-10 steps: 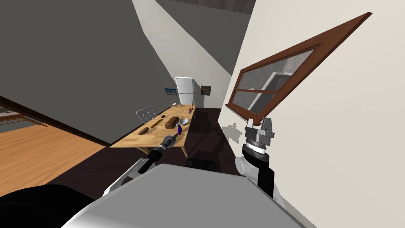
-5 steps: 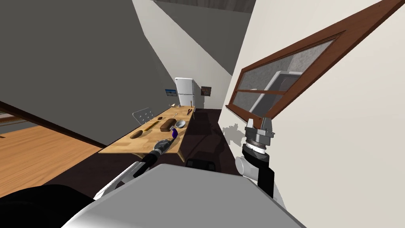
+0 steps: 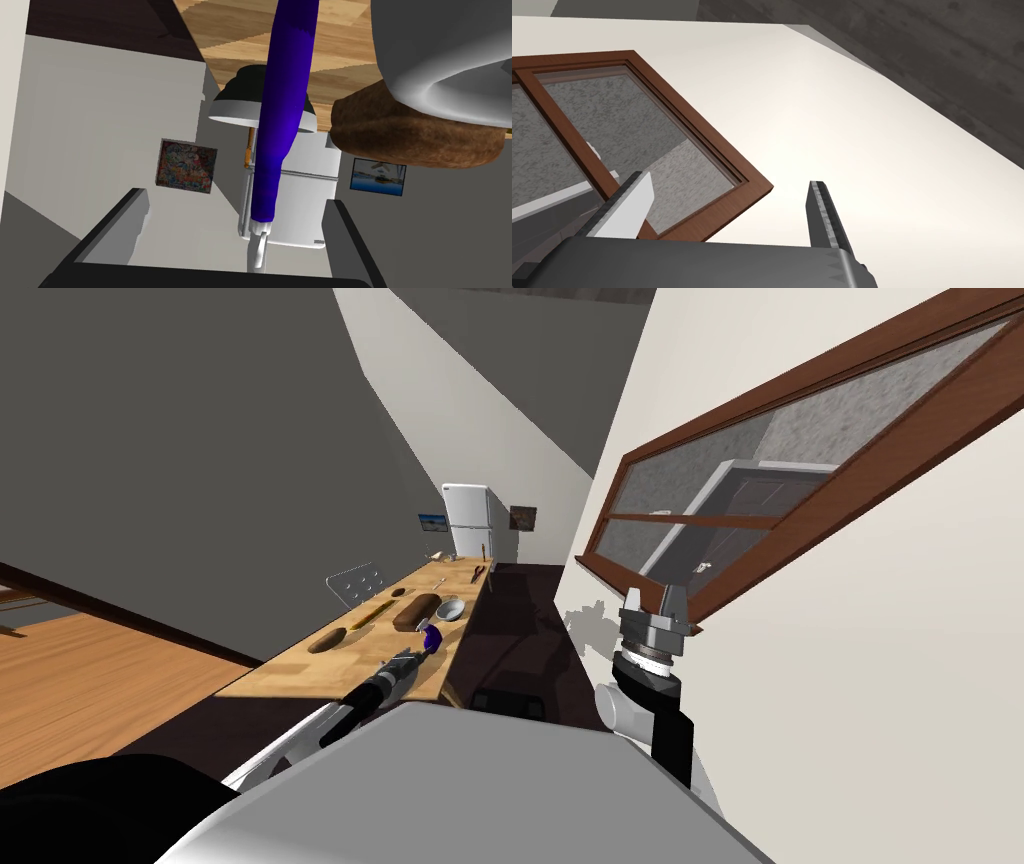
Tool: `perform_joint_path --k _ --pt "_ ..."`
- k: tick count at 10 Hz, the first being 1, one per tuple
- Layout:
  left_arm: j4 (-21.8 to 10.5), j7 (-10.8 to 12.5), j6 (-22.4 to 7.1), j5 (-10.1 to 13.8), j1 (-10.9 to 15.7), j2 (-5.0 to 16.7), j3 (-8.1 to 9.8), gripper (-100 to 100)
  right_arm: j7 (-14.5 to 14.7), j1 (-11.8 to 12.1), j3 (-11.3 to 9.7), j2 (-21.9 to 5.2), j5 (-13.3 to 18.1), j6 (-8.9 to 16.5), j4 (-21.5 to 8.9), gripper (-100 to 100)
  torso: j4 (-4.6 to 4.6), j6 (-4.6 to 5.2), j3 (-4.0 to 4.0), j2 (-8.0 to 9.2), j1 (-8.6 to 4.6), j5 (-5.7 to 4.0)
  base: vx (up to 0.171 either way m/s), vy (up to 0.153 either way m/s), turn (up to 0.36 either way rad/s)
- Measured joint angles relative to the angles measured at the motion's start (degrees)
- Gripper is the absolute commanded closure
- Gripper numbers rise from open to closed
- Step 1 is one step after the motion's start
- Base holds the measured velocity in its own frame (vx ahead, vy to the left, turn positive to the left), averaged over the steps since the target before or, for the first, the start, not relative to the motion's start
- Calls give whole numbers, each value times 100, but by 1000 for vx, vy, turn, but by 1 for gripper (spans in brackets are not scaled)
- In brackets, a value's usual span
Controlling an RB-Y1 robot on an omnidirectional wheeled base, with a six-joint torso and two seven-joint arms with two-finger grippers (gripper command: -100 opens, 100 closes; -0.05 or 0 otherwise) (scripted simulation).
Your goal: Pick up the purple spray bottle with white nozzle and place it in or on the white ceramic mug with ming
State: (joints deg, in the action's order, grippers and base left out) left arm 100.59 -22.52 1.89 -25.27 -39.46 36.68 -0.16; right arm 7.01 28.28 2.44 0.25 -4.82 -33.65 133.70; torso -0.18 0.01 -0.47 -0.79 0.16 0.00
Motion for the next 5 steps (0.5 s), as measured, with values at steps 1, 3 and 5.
perform_joint_path --k 1,3,5 --pt "-90 -25 27 -44 2 68 -5 -100 0 0 0 0 0 0 0 0 1 0 3 6 4 1 209 42 36" --pt "-277 -68 121 -124 8 270 -19 -100 0 0 0 0 0 0 0 0 -1 1 -4 -6 3 2 201 10 7" --pt "-332 -79 167 -150 16 377 -36 0 0 -1 0 0 0 0 0 0 6 1 17 32 -2 0 48 4 -1"
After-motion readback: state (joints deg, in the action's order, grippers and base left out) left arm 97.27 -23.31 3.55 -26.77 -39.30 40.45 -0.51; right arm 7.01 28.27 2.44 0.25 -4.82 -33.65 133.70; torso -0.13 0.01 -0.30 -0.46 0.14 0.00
